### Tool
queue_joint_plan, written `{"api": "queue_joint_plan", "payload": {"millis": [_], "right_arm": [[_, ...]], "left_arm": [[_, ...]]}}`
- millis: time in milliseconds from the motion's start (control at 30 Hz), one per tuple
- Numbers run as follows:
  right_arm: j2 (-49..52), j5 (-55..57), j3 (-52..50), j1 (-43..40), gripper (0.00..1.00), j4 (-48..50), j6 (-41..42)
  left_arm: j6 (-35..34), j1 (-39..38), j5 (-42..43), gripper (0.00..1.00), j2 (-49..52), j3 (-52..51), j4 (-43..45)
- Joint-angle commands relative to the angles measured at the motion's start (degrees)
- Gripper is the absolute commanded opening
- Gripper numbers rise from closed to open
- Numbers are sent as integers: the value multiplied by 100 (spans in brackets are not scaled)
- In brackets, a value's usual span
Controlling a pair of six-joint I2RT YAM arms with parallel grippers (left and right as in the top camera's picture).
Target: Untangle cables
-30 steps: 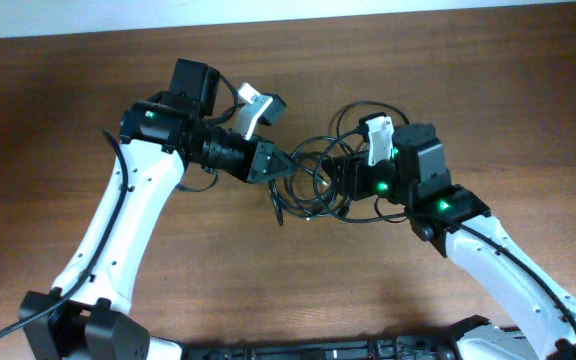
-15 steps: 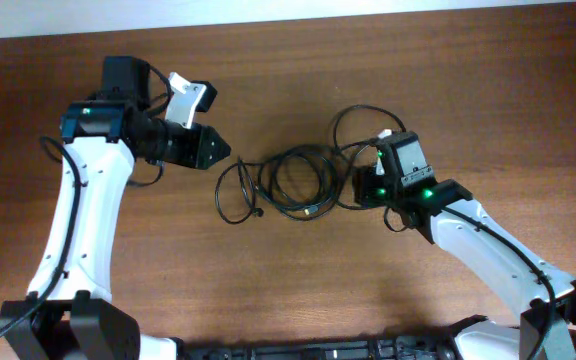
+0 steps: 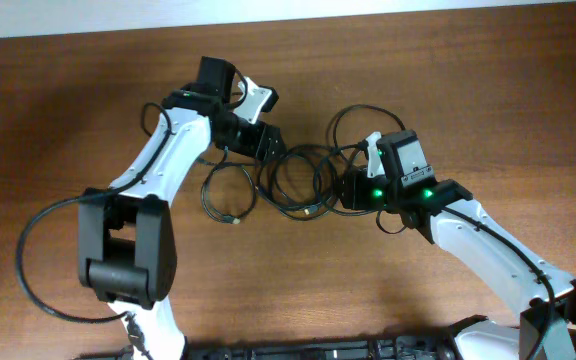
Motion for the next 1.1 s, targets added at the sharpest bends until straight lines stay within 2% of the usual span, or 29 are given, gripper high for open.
{"api": "queue_joint_plan", "payload": {"millis": [0, 167, 333, 400, 433, 467, 500, 567, 633, 700, 800, 900, 1033, 1067], "right_arm": [[9, -31, 26, 26, 53, -52, 22], [9, -31, 26, 26, 53, -136, 20], [9, -24, 26, 26, 53, -133, 2], [9, -24, 26, 26, 53, -131, 2], [9, -26, 26, 26, 53, -133, 2], [9, -26, 26, 26, 53, -133, 2], [9, -28, 26, 26, 53, -138, 2], [9, -26, 26, 26, 53, -181, 0], [9, -35, 26, 26, 55, -177, 0], [9, -33, 26, 26, 57, -181, -2], [9, -37, 26, 26, 57, -155, 0], [9, -1049, 26, 28, 61, 398, -151], [9, -1733, 26, 33, 63, 837, -149], [11, -1447, 26, 33, 61, 785, -149]], "left_arm": [[-26, -256, -601, 67, 420, 68, 33], [-28, -334, -719, 65, 826, 68, 94], [-52, -345, -713, 58, 828, 22, -57], [-225, -345, -713, 44, 828, -90, -50], [-225, -345, -710, 31, 828, -127, -63], [-310, -345, -686, 6, 826, -127, -83], [-313, -343, -660, 0, 826, -125, -103], [-352, -339, -647, 0, 798, -11, -323], [-350, -339, -645, 0, 673, 385, -907], [-227, -339, -275, 0, 332, 874, -1464], [-219, -240, -282, 0, -529, 1034, -1788], [-219, -280, -184, 0, -734, 1034, -2433], [-131, -280, 195, 0, -767, 1034, -2553], [-85, -280, 546, 0, -796, 1034, -2553]]}}
